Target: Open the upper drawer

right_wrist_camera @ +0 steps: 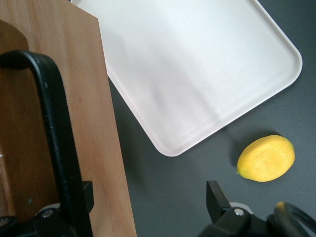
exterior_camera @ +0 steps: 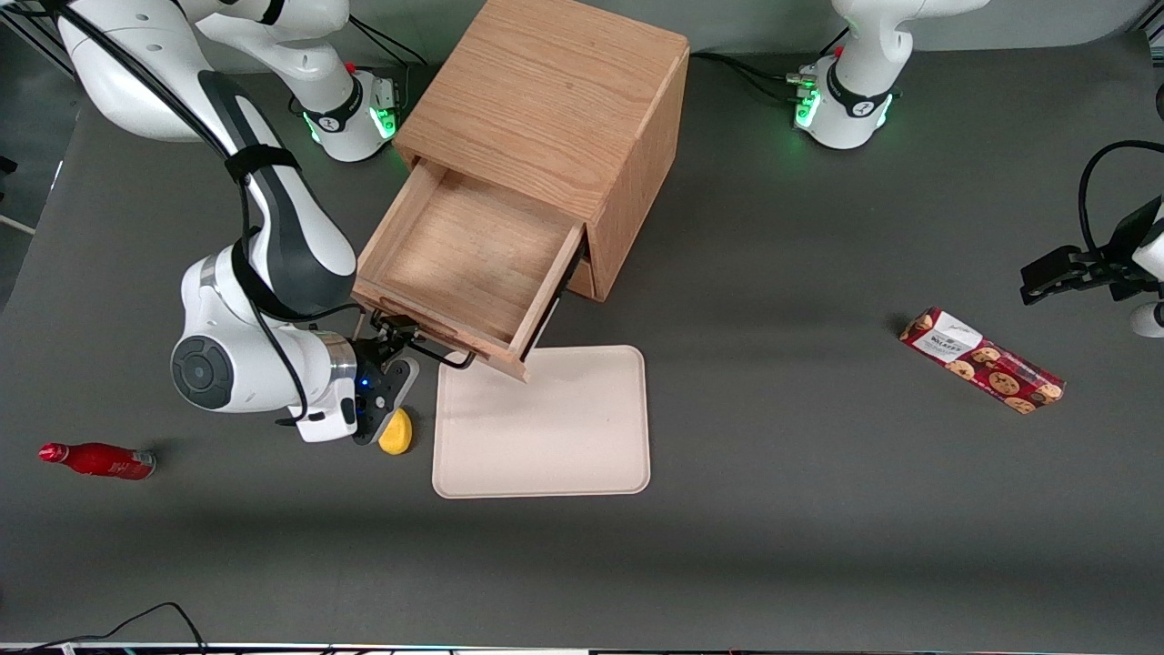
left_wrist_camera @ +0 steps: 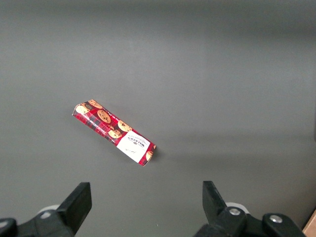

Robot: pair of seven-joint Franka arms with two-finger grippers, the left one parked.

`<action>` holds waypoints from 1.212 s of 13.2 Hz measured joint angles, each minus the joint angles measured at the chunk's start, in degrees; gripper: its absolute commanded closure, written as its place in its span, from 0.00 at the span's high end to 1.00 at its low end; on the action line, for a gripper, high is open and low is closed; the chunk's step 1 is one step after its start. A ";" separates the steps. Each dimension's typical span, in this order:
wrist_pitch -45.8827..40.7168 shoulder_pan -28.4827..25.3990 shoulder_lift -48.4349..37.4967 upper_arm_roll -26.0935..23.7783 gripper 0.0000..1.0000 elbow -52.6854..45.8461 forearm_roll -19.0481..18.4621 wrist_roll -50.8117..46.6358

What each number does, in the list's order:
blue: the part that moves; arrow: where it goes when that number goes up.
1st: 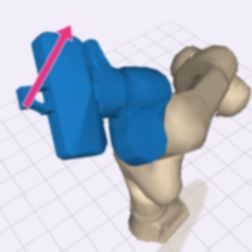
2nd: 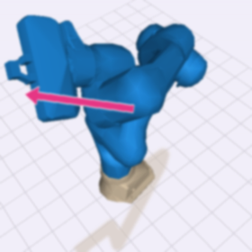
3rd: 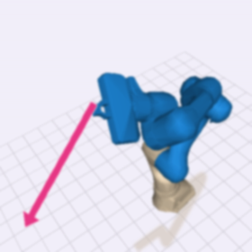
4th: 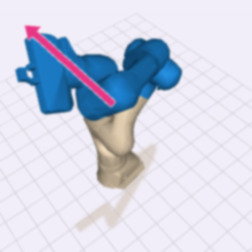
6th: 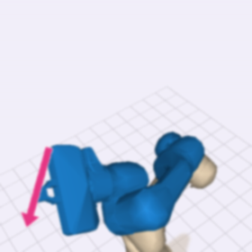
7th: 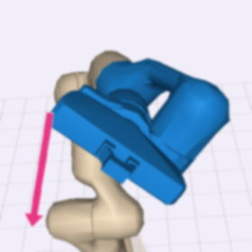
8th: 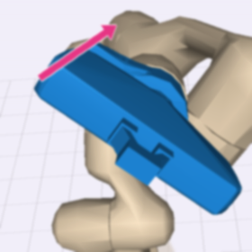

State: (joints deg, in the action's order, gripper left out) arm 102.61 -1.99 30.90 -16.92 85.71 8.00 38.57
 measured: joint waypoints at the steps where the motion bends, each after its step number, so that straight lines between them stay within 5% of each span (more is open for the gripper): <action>1: 0.00 0.95 0.25 -1.06 1.00 -0.11 -0.56 0.00; 6: 0.04 4.56 1.51 -5.55 1.00 -1.03 -3.29 0.00; 16: -8.66 3.09 -3.67 -6.12 1.00 -7.26 -4.30 -0.94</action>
State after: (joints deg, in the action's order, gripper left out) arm 93.95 1.10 27.23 -23.04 78.45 3.70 37.62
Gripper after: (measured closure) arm 0.000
